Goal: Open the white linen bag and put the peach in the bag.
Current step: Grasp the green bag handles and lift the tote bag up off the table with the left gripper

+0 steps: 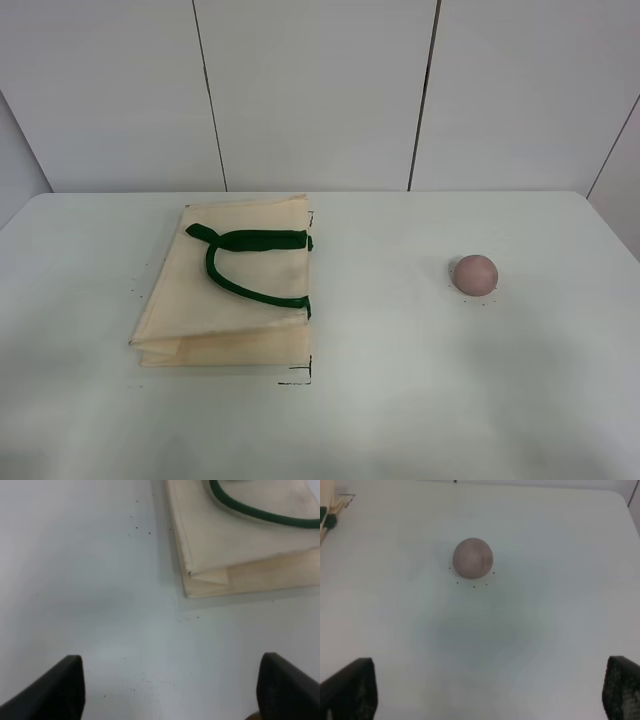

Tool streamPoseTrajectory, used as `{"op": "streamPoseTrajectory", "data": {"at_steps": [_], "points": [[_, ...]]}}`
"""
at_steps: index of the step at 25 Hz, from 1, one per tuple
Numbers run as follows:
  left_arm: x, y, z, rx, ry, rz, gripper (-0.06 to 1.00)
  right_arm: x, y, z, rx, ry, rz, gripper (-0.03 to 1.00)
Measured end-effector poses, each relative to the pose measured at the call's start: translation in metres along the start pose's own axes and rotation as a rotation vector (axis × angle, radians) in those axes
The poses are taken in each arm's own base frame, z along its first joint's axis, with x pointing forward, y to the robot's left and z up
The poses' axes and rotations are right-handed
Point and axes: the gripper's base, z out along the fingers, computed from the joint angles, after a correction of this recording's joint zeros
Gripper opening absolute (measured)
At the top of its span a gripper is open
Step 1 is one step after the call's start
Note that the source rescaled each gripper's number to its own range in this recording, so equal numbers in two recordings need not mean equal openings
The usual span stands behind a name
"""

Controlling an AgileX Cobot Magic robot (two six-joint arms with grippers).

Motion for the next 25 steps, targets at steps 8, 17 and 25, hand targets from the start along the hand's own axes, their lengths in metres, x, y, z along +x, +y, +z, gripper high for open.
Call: {"op": "streamPoseTrajectory", "data": {"at_steps": [8, 17, 25], "points": [[0.000, 0.000, 0.000, 0.000, -0.001, 0.000, 1.00, 0.000, 0.000, 0.000, 0.000, 0.000, 0.000, 1.00], [-0.048, 0.001, 0.021, 0.012, 0.223, -0.031, 1.00, 0.000, 0.000, 0.000, 0.000, 0.000, 0.000, 1.00], [-0.138, 0.005, 0.113, 0.018, 0.501, -0.034, 1.00, 0.000, 0.000, 0.000, 0.000, 0.000, 0.000, 1.00]]}}
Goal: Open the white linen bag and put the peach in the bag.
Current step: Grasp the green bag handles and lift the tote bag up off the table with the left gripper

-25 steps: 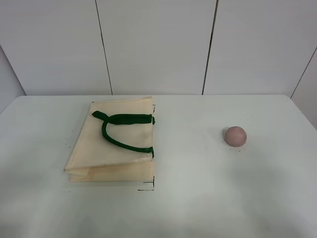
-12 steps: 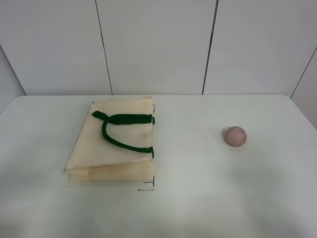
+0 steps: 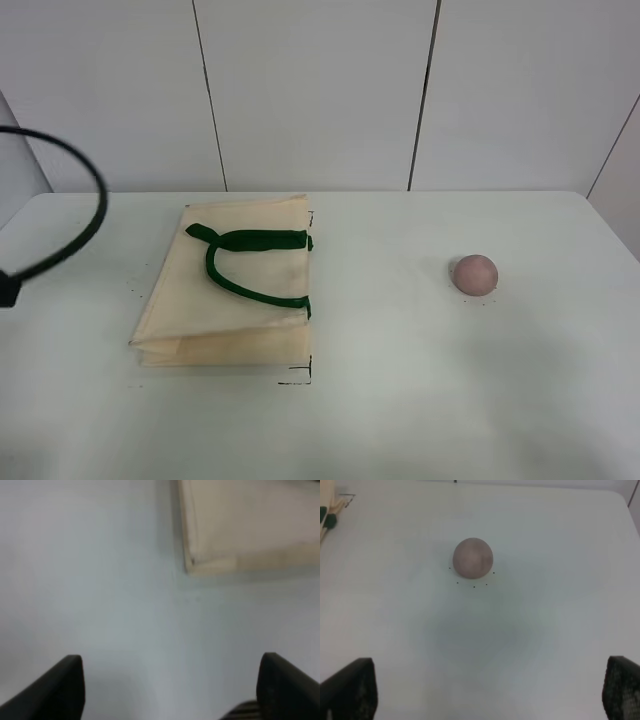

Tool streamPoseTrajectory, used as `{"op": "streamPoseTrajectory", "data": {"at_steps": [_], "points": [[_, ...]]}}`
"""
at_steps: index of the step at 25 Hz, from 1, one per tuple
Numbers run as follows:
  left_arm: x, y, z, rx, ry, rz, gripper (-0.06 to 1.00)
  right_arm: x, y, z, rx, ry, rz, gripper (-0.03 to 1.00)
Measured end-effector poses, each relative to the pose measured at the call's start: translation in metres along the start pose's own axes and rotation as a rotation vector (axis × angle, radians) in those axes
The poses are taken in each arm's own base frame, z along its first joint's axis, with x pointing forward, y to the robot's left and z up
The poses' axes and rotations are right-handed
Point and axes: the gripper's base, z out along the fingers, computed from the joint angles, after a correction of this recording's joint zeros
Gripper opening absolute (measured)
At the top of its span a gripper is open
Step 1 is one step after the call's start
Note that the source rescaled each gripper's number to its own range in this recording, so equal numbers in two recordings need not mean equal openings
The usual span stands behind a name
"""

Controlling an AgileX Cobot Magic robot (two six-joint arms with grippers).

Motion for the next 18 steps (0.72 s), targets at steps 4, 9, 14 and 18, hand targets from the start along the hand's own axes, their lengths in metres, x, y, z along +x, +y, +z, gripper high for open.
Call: {"op": "streamPoseTrajectory", "data": {"at_steps": [4, 9, 14, 18], "points": [[-0.063, 0.001, 0.050, 0.000, 0.077, -0.011, 1.00, 0.000, 0.000, 0.000, 0.000, 0.000, 0.000, 1.00], [-0.127, -0.004, 0.119, 0.003, 0.136, -0.055, 1.00, 0.000, 0.000, 0.000, 0.000, 0.000, 0.000, 1.00], [-0.163, -0.042, 0.171, 0.027, 0.195, -0.049, 1.00, 0.000, 0.000, 0.000, 0.000, 0.000, 0.000, 1.00], [-0.178, -0.084, 0.199, 0.052, 0.207, -0.037, 1.00, 0.000, 0.000, 0.000, 0.000, 0.000, 0.000, 1.00]]}}
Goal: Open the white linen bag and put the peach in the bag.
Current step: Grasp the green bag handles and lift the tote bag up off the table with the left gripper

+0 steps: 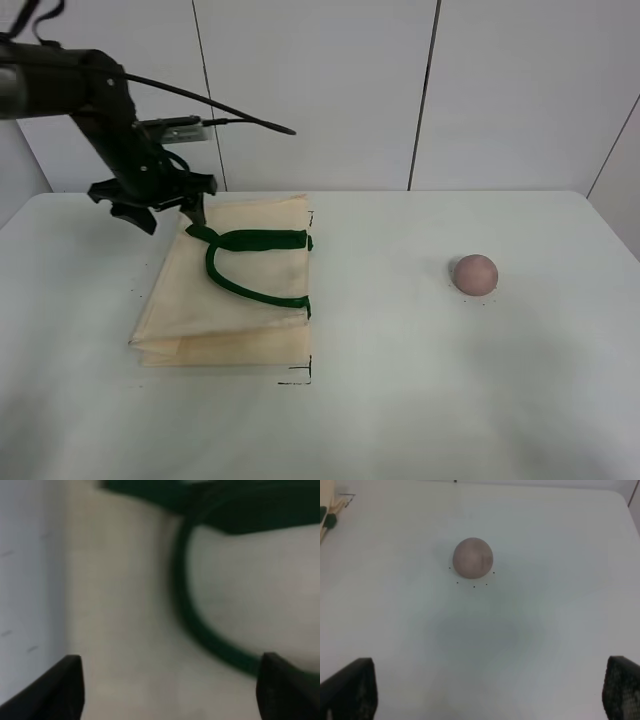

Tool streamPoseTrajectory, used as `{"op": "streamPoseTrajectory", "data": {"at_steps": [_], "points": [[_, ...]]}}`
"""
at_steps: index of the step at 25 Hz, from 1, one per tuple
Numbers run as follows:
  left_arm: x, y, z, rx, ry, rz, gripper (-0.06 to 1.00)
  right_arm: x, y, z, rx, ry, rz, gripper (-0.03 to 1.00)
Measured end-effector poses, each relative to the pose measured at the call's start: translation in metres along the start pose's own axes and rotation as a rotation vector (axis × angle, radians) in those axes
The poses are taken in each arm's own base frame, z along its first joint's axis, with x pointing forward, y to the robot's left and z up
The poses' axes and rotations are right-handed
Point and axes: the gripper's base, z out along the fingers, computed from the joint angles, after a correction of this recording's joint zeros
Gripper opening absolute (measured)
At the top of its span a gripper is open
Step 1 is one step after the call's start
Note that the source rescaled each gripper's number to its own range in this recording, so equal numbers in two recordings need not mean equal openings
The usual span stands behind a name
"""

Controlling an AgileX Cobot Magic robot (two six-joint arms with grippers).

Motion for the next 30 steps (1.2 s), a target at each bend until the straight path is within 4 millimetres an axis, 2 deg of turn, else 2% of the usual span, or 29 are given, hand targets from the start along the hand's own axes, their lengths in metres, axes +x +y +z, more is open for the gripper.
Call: {"op": "streamPoseTrajectory", "data": {"at_steps": [3, 9, 14, 18, 27, 30], "points": [[-0.003, -0.016, 0.021, 0.002, 0.031, -0.033, 1.00, 0.000, 0.000, 0.000, 0.000, 0.000, 0.000, 1.00], [-0.001, -0.017, 0.057, -0.022, 0.089, -0.074, 0.98, 0.000, 0.000, 0.000, 0.000, 0.000, 0.000, 1.00], [0.003, -0.024, 0.080, -0.036, 0.103, -0.048, 0.98, 0.000, 0.000, 0.000, 0.000, 0.000, 0.000, 1.00], [0.003, -0.029, 0.091, -0.031, 0.088, -0.052, 0.97, 0.000, 0.000, 0.000, 0.000, 0.000, 0.000, 1.00], [0.006, -0.027, 0.112, -0.049, 0.100, -0.052, 0.97, 0.000, 0.000, 0.000, 0.000, 0.000, 0.000, 1.00], [0.006, -0.027, 0.112, -0.050, 0.100, -0.053, 0.93, 0.000, 0.000, 0.000, 0.000, 0.000, 0.000, 1.00]]}}
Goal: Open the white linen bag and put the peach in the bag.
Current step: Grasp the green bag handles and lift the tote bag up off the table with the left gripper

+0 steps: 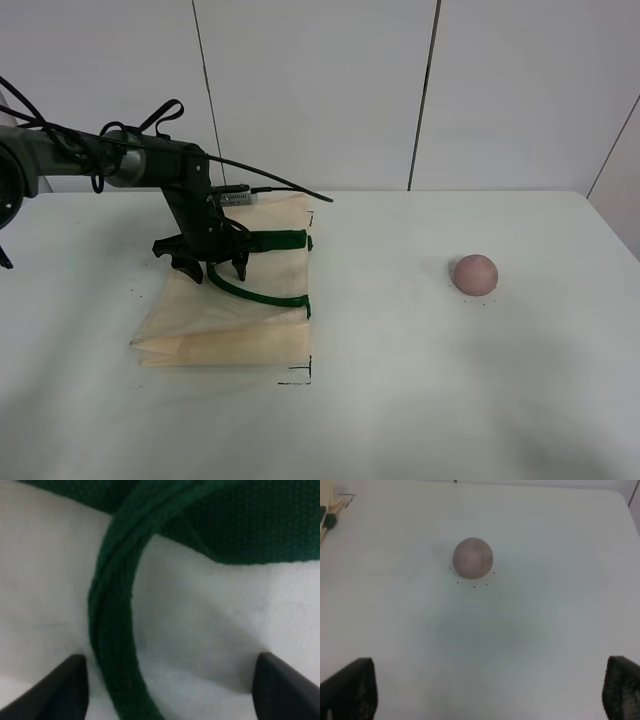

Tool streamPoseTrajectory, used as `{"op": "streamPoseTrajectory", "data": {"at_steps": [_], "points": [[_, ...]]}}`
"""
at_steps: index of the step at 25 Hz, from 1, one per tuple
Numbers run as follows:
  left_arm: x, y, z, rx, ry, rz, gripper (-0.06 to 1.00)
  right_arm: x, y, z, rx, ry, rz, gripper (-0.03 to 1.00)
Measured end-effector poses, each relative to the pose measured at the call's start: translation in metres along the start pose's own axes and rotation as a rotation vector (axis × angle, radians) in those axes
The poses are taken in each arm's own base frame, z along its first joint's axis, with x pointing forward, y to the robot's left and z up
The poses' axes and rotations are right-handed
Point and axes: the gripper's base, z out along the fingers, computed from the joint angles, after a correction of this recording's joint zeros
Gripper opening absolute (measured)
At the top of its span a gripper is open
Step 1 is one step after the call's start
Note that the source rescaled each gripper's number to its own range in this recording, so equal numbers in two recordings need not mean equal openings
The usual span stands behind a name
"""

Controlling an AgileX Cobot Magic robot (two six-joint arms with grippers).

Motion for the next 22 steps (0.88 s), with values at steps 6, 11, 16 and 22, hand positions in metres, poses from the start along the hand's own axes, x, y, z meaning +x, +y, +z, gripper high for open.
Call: {"op": "streamPoseTrajectory", "data": {"at_steps": [6, 11, 16, 22], "points": [[0.000, 0.000, 0.000, -0.001, 0.003, -0.001, 0.38, 0.000, 0.000, 0.000, 0.000, 0.000, 0.000, 1.00], [-0.002, -0.001, -0.005, -0.006, 0.013, -0.005, 0.00, 0.000, 0.000, 0.000, 0.000, 0.000, 0.000, 1.00], [-0.011, -0.002, -0.039, -0.003, -0.001, -0.003, 0.00, 0.000, 0.000, 0.000, 0.000, 0.000, 0.000, 1.00], [-0.023, -0.004, -0.144, 0.054, -0.181, 0.060, 0.00, 0.000, 0.000, 0.000, 0.000, 0.000, 0.000, 1.00]]}}
